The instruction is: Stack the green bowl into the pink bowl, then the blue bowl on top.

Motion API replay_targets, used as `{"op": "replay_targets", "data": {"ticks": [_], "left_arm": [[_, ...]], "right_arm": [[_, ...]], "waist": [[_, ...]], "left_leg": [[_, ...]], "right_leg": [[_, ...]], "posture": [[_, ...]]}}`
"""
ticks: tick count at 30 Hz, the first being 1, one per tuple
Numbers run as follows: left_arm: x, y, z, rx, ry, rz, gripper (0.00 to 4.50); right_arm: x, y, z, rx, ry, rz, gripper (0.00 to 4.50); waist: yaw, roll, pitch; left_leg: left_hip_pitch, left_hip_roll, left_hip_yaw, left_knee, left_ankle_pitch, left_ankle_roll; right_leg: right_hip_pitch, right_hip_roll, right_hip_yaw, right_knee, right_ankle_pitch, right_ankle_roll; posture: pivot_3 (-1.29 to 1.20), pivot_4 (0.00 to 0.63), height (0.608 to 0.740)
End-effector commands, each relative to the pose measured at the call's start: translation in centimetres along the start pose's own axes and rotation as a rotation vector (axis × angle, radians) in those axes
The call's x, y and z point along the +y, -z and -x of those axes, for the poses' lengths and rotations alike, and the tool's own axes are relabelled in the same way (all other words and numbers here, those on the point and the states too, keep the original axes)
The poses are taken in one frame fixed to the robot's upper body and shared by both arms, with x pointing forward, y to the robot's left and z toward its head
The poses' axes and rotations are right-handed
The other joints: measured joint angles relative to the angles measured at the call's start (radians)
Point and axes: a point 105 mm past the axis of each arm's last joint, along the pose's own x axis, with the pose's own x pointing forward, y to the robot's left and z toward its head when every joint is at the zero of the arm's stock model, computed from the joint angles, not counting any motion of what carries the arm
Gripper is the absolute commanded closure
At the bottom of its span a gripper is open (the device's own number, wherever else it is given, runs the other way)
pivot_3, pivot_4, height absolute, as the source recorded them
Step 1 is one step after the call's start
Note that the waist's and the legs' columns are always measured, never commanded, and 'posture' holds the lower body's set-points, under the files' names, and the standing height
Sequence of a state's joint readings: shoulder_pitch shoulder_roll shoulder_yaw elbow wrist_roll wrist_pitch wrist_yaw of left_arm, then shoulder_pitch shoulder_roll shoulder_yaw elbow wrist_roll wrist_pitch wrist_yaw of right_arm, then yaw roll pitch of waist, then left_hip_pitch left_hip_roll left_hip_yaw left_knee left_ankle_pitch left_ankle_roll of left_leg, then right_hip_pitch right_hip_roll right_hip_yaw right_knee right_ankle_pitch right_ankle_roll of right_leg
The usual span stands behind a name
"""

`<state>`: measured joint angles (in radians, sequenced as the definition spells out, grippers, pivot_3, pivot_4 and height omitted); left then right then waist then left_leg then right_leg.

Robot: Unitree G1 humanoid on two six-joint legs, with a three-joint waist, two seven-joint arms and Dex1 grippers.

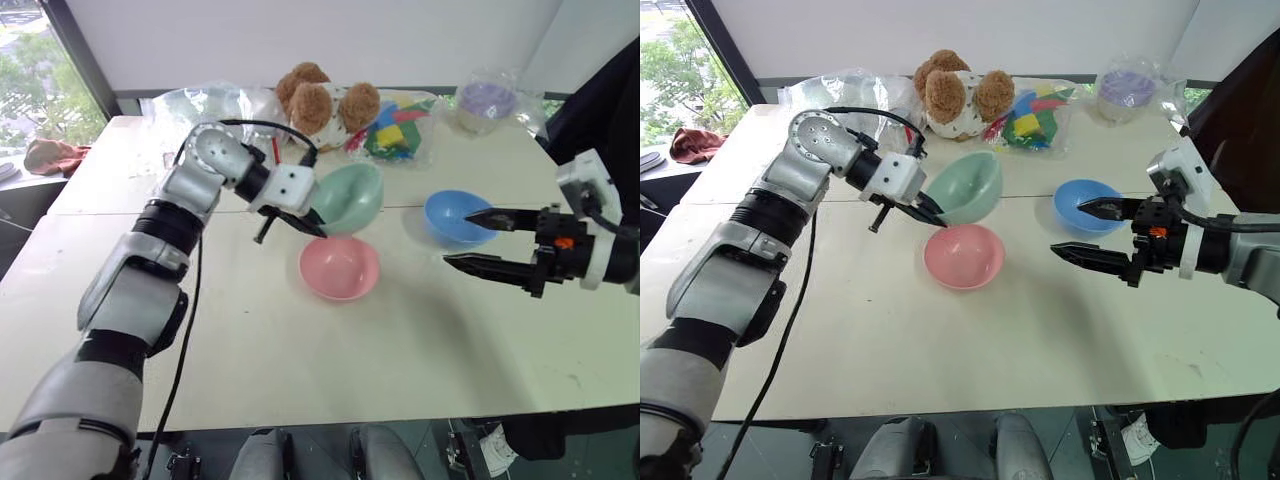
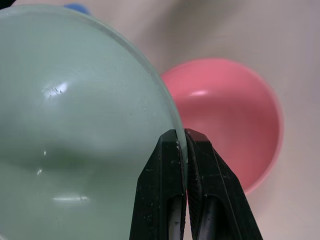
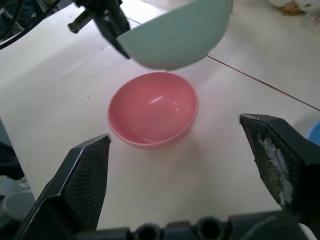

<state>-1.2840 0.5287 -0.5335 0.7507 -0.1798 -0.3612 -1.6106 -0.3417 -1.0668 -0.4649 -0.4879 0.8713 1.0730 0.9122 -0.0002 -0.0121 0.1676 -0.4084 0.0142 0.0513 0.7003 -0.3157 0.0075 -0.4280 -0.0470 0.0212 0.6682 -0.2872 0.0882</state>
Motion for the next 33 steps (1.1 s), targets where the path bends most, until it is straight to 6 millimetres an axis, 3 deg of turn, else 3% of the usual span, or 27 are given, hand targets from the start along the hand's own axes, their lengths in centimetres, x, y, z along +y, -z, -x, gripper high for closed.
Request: {"op": "replay_targets", "data": {"ticks": [1, 13, 14, 16, 22, 23, 27, 29, 33], "left_arm": [[-0.8, -1.1, 0.2, -0.012, 0.061, -0.048, 4.48], [-3.1, -0.4, -2.8, -0.029, 0.201, -0.064, 4.48], [-3.1, -0.3, -2.9, -0.026, 0.207, -0.056, 3.88], [-3.4, -0.1, -2.9, -0.017, 0.218, -0.049, 3.24], [-3.2, -0.1, -1.8, -0.023, 0.176, -0.031, 0.30], [-2.9, -0.4, -1.4, -0.038, 0.151, -0.019, 0.10], [-1.1, -1.3, 1.1, -0.106, 0.010, 0.057, 0.10], [-0.2, -1.4, 3.4, -0.159, -0.117, 0.151, 0.10], [-0.5, -0.6, 6.8, -0.206, -0.314, 0.323, 0.10]], "right_arm": [[0.2, -0.9, 1.2, -0.011, 0.044, 0.049, 0.00], [0.1, 0.1, 1.5, 0.024, 0.094, 0.050, 0.00], [0.1, 0.1, 1.5, 0.025, 0.094, 0.050, 0.00], [0.1, 0.1, 1.5, 0.028, 0.096, 0.051, 0.00], [-0.5, 0.3, 1.1, 0.045, 0.115, 0.065, 0.00], [-0.8, 0.4, 0.9, 0.053, 0.136, 0.074, 0.00], [-2.4, 1.1, 0.2, 0.085, 0.209, 0.086, 0.00], [-3.5, 1.8, -0.8, 0.118, 0.257, 0.089, 0.00], [-6.1, 3.6, -2.9, 0.201, 0.334, 0.079, 0.00]], "waist": [[-0.004, 0.000, 0.000], [-0.009, 0.000, 0.000], [-0.009, 0.000, 0.000], [-0.010, 0.000, 0.000], [-0.010, 0.000, 0.000], [-0.011, 0.000, 0.000], [-0.011, 0.000, 0.000], [-0.012, 0.000, 0.000], [-0.024, 0.000, 0.000]], "left_leg": [[0.000, 0.000, 0.000, 0.000, 0.000, 0.000], [0.000, -0.001, -0.001, 0.001, 0.000, 0.000], [0.000, -0.001, -0.001, 0.001, 0.000, 0.000], [0.000, -0.001, -0.001, 0.001, 0.000, 0.000], [0.000, -0.001, -0.001, 0.001, 0.000, 0.000], [0.000, -0.001, -0.001, 0.001, 0.000, 0.000], [0.000, -0.001, -0.001, 0.001, 0.000, 0.000], [0.000, -0.001, -0.001, 0.001, 0.000, 0.000], [0.000, 0.000, -0.001, 0.000, 0.000, 0.000]], "right_leg": [[0.000, 0.000, 0.000, 0.000, 0.000, 0.000], [0.001, 0.000, 0.000, -0.001, 0.000, 0.000], [0.001, 0.001, 0.000, -0.001, 0.000, 0.000], [0.001, 0.001, 0.000, -0.001, 0.000, 0.000], [0.001, 0.001, 0.000, -0.001, 0.000, 0.000], [0.001, 0.001, 0.000, -0.001, 0.000, 0.000], [0.001, 0.001, 0.000, -0.001, 0.000, 0.000], [0.001, 0.001, 0.000, -0.001, 0.000, 0.000], [0.000, 0.002, 0.000, -0.001, 0.000, 0.000]], "posture": [[0.00, 0.150, 0.740], [0.00, 0.150, 0.740], [0.00, 0.150, 0.740], [0.00, 0.150, 0.740], [0.00, 0.150, 0.740], [0.00, 0.150, 0.740], [0.00, 0.150, 0.740], [0.00, 0.150, 0.740], [0.00, 0.150, 0.740]]}}
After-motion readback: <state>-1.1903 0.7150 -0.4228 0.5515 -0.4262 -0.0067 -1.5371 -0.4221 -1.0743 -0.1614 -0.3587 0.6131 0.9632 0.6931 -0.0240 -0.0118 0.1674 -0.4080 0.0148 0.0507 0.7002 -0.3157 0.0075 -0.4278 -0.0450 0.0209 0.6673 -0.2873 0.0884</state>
